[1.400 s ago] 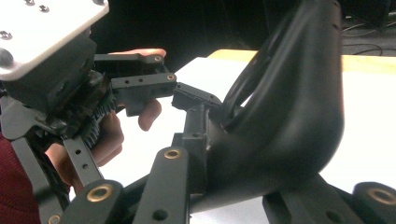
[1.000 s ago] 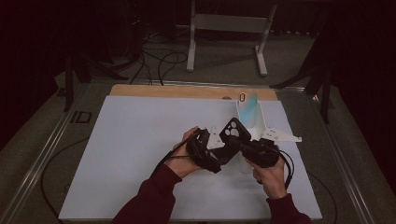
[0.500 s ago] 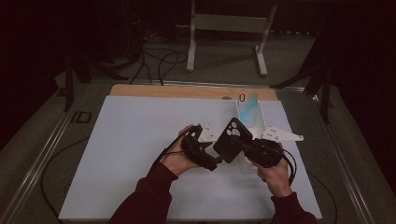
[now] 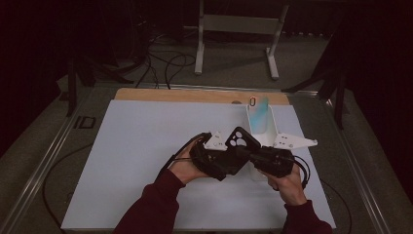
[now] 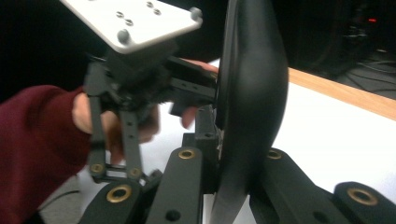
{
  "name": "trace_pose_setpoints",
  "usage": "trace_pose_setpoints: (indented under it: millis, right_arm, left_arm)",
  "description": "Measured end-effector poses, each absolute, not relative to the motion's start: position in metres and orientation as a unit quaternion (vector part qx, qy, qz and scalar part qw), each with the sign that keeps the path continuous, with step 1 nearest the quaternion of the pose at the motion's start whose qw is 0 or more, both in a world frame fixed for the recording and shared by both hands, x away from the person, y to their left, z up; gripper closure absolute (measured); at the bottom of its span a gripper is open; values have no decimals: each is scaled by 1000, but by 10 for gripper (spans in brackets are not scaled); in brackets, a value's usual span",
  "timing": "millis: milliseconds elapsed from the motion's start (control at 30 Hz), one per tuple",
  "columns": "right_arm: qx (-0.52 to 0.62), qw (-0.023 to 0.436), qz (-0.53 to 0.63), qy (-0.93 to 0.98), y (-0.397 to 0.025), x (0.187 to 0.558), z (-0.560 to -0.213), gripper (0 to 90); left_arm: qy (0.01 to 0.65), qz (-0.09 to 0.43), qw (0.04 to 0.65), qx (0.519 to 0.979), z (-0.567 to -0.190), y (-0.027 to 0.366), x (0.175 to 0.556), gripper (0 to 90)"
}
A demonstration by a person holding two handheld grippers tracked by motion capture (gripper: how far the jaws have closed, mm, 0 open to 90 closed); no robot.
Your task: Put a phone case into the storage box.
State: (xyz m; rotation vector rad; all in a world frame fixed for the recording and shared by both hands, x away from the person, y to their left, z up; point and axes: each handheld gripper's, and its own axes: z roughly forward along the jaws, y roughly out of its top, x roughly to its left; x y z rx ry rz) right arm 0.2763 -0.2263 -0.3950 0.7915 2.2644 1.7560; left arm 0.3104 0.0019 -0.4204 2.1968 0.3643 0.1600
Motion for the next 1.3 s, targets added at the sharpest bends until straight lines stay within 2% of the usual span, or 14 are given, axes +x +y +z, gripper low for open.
trace_pose_setpoints:
  millis: [67,267,300,333,367,567,633,667,867,933,967,1000,1067,1300]
  right_arm:
    - [260,81,594,757,-226,276,-395,853]
    - [258,81,597,755,-230,277,-395,854]
    - [259,82,598,754,-231,277,-396,854]
    - [257,86,597,755,-234,277,-397,851]
    - [257,86,596,756,-235,277,-397,846]
    - [257,104,583,764,-236,277,-396,694]
    - [262,105,584,761,-236,278,-397,598]
    - [262,105,584,761,-236,278,-397,598]
    - [284,102,582,755,-234,281,-399,427]
    - [294,113,576,754,-233,281,-398,427]
    - [294,113,576,754,-233,281,-398,306]
    - [311,126,573,748,-235,281,-398,225]
    - [329,139,569,741,-236,279,-396,173]
    - [354,189,550,732,-230,275,-391,131]
  left_arm:
    - [141,62,442,883,-421,2,309,202]
    - [133,58,453,880,-420,6,306,407]
    - [133,58,453,880,-420,6,306,407]
    - [133,51,460,876,-420,9,307,476]
    - [133,50,461,876,-420,10,307,501]
    - [129,66,456,878,-423,11,305,699]
    - [120,68,455,880,-423,10,305,768]
    - [120,68,455,880,-423,10,305,791]
    - [120,63,455,880,-425,7,303,797]
    - [120,63,455,880,-425,7,303,799]
    - [125,71,459,877,-423,9,303,799]
    - [131,78,460,875,-423,9,303,802]
    - [144,89,463,870,-421,11,305,802]
    - [176,101,461,864,-423,11,308,801]
